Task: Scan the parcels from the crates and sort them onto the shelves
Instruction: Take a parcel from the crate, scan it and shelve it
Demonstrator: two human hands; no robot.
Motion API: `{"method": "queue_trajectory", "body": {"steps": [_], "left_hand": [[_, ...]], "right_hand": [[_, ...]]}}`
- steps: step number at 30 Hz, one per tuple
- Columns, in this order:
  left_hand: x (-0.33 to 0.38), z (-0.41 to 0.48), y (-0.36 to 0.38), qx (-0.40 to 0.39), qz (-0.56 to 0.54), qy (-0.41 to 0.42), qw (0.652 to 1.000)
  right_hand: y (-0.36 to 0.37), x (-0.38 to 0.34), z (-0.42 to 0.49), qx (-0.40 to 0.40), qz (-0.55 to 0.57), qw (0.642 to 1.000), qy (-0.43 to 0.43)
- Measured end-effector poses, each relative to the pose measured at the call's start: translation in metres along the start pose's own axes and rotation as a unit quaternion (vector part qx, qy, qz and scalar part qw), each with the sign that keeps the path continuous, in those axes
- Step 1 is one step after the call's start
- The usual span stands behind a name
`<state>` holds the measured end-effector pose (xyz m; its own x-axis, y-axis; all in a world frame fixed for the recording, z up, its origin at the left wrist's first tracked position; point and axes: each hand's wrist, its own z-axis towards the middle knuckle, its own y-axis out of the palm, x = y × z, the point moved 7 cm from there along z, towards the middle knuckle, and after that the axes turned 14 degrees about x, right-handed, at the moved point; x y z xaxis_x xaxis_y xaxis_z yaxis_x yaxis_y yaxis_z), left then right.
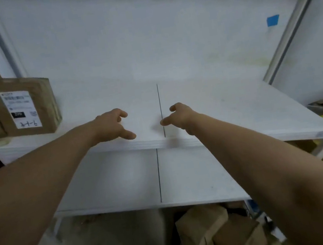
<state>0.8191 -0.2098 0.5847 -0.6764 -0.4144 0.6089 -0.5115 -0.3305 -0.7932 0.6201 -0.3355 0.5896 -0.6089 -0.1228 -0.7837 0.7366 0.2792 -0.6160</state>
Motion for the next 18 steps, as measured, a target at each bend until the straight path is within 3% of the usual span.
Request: {"method": "queue_trajectory", "body": {"steps": [8,18], "left_hand": [[0.061,-0.051,0.095,-0.03,-0.168,-0.058,0.984],[0.045,-0.219,0.211,-0.149,-0.193,-0.135,0.961]], "right_hand": [[-0.084,0.135,-0.067,0.066,0.029,0.994,0.086],[-0.136,0.285,-0.237,0.109,0.015,0.965,0.238]]}}
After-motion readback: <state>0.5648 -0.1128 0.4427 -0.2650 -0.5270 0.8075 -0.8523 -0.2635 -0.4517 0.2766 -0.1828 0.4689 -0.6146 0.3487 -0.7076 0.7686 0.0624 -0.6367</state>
